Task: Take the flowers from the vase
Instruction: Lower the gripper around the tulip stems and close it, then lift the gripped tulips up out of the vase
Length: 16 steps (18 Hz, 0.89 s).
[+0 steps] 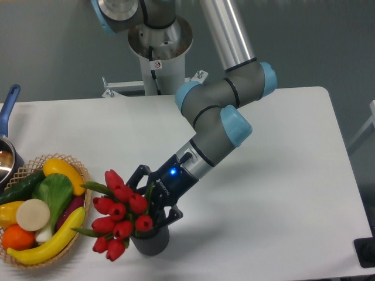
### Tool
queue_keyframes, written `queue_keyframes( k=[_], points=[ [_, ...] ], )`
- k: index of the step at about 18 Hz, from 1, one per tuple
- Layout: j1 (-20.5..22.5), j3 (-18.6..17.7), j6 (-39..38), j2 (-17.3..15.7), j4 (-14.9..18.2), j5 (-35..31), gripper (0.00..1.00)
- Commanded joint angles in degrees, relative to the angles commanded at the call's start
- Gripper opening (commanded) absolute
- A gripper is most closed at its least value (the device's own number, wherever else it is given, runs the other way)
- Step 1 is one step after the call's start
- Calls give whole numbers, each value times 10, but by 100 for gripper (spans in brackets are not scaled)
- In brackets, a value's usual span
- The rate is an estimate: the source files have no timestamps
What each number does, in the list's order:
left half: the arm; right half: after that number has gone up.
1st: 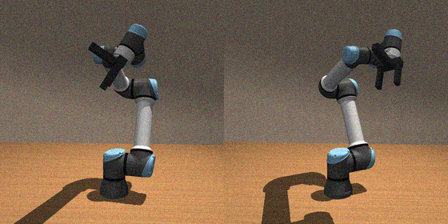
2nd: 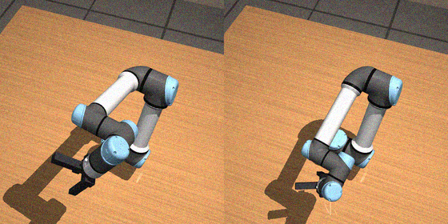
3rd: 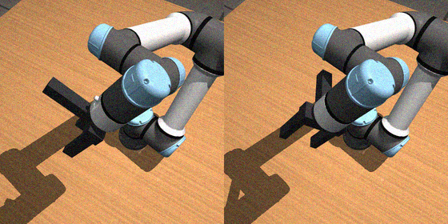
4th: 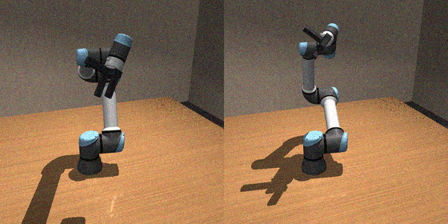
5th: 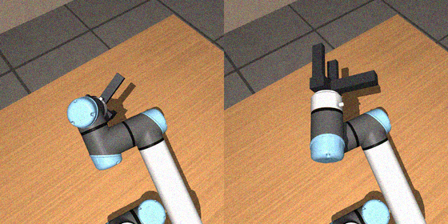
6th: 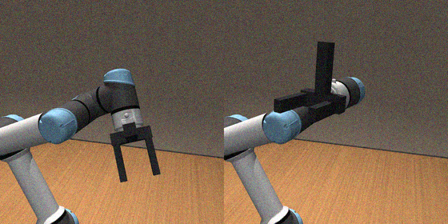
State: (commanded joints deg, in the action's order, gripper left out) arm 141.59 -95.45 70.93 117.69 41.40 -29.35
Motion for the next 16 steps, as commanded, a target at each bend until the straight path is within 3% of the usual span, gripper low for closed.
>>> queue_keyframes(
  k=[4, 9, 16],
  points=[
    [17, 0, -15, -17, 1, 1, 3],
    [18, 12, -87, -45, 0, 14, 3],
    [15, 78, -216, -52, 1, 102, 3]
  ],
)
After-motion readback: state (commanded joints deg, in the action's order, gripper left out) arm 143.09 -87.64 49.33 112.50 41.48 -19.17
